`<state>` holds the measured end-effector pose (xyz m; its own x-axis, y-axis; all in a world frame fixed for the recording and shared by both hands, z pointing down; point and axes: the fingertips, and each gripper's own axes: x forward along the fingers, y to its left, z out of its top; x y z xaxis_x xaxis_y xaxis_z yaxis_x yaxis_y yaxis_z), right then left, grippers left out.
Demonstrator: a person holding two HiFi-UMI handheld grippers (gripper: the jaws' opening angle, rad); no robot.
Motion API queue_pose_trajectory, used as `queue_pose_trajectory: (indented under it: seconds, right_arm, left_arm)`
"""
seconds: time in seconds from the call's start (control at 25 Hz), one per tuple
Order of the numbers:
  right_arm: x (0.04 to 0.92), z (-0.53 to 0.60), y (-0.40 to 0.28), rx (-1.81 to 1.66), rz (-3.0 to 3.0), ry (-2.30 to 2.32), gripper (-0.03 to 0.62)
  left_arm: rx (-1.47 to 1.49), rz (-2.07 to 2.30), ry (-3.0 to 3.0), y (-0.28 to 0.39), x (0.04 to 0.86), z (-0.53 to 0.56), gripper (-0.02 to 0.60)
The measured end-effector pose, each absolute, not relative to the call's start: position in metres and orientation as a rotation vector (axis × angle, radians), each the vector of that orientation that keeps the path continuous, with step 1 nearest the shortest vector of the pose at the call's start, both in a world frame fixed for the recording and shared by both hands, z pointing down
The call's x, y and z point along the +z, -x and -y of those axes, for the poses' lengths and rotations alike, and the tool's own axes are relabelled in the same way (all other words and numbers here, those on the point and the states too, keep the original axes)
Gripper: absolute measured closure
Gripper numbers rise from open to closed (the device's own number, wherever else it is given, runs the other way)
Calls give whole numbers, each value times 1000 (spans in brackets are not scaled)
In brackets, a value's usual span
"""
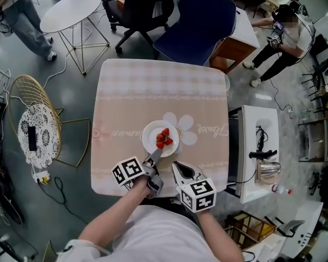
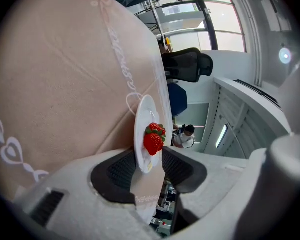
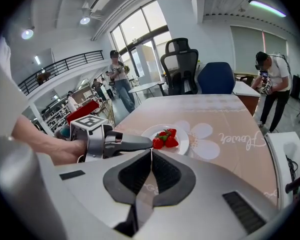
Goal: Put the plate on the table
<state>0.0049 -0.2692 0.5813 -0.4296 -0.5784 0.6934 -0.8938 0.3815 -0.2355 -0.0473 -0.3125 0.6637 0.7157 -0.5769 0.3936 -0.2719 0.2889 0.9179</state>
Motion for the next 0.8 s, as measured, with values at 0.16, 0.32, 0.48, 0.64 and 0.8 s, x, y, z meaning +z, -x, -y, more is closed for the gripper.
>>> queue_pose_trajectory:
  seconds: [0.16, 0.32, 0.48, 0.64, 0.8]
  right_arm:
    - [579, 265, -8, 814, 2145, -1254, 588]
    - [574, 262, -12, 800, 2164, -1247, 588]
    - [570, 259, -15, 787, 2189, -1247, 588]
    - [567, 253, -21, 786, 2202, -1255, 588]
    - [561, 247, -24, 783, 2229, -1261, 588]
  left_arm:
    - [-192, 841, -1321, 49, 664, 310, 403]
    - [-138, 890, -1341, 51, 664, 306, 371]
    - [-103, 936, -1328, 56, 665, 303, 362]
    - [-98, 955, -1325, 59, 663, 296, 362]
    - [-116, 965, -1359, 58, 649, 293, 362]
